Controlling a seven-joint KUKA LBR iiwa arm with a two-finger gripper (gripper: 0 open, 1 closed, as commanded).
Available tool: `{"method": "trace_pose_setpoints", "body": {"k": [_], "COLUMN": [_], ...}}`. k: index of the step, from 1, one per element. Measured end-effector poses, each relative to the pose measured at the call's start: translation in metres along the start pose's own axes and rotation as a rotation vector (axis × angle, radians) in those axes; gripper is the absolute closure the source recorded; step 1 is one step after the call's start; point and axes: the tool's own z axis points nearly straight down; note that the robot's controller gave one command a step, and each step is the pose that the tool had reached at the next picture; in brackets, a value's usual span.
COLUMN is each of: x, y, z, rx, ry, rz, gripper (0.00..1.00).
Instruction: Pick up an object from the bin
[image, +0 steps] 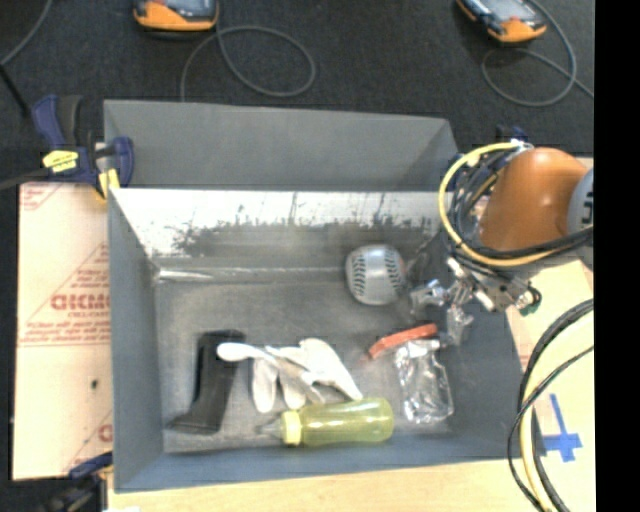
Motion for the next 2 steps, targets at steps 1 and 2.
{"method": "trace_pose_setpoints", "body": {"k": [1,2], "x": [0.0,0.0004], "y": [0.0,0.0005], "z": [0.0,-0.0027], "rx": [0.0,-0.001], "ry": [0.0,0.001], "rz": [0.0,0.0], "gripper": [1.0,1.0]}}
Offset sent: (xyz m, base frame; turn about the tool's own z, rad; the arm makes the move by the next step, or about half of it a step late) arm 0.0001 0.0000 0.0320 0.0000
